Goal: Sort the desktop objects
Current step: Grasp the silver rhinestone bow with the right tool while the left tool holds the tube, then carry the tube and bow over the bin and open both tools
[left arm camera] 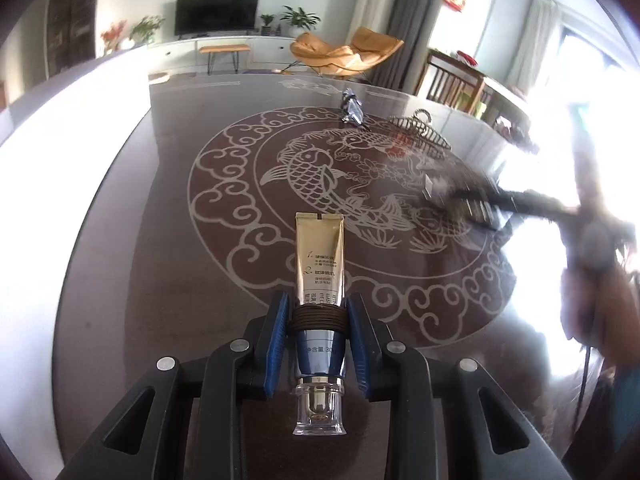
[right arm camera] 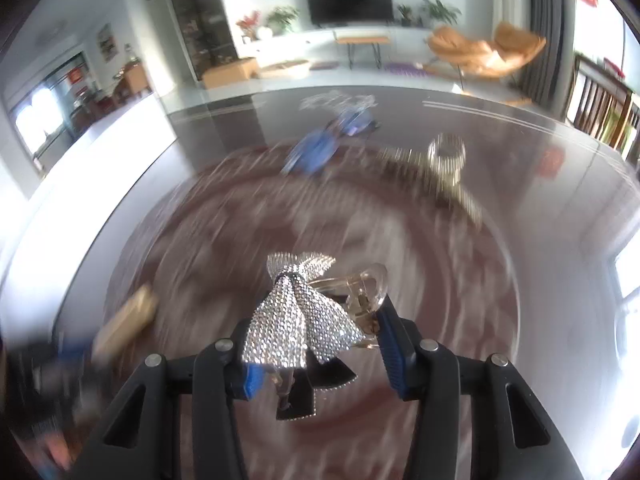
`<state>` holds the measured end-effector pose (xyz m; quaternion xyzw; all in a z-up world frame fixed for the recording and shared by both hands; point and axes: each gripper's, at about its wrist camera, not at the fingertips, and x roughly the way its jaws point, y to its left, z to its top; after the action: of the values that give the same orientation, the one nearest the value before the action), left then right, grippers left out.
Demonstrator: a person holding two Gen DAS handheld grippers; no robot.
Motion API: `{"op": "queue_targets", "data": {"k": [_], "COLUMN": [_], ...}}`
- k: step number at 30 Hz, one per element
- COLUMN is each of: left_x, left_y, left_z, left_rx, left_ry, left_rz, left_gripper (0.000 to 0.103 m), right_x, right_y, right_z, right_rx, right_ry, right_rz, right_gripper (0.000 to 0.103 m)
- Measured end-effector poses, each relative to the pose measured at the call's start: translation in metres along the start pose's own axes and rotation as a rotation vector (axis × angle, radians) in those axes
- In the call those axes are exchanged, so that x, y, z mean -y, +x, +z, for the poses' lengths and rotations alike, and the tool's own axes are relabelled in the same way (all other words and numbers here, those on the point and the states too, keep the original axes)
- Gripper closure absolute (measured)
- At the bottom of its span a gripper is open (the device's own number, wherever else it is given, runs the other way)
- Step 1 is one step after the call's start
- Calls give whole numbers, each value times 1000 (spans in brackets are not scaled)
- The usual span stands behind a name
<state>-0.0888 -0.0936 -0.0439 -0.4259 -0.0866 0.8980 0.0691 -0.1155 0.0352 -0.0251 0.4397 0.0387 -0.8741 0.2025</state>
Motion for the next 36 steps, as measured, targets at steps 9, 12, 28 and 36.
{"op": "queue_targets", "data": {"k": [9, 12, 28, 36], "left_x": [15, 28, 5, -44], "left_y": [-9, 1, -77, -178], "left_z": [-13, -16, -11, 9], "left_rx": [-85, -149, 24, 202], "left_ry": [65, 166, 10, -87], "left_rz": [-17, 73, -78, -73], "left_gripper": [11, 0, 75, 81], "right_x": [-28, -28, -30, -105], "right_y": [-37, -26, -103, -134], "right_z": [-70, -61, -65, -19], "right_rx": [-23, -100, -35, 76], "right_ry": [-39, -77, 39, -77], "right_rz": [-49, -43, 51, 151], "right_gripper": [0, 0, 50, 50]}}
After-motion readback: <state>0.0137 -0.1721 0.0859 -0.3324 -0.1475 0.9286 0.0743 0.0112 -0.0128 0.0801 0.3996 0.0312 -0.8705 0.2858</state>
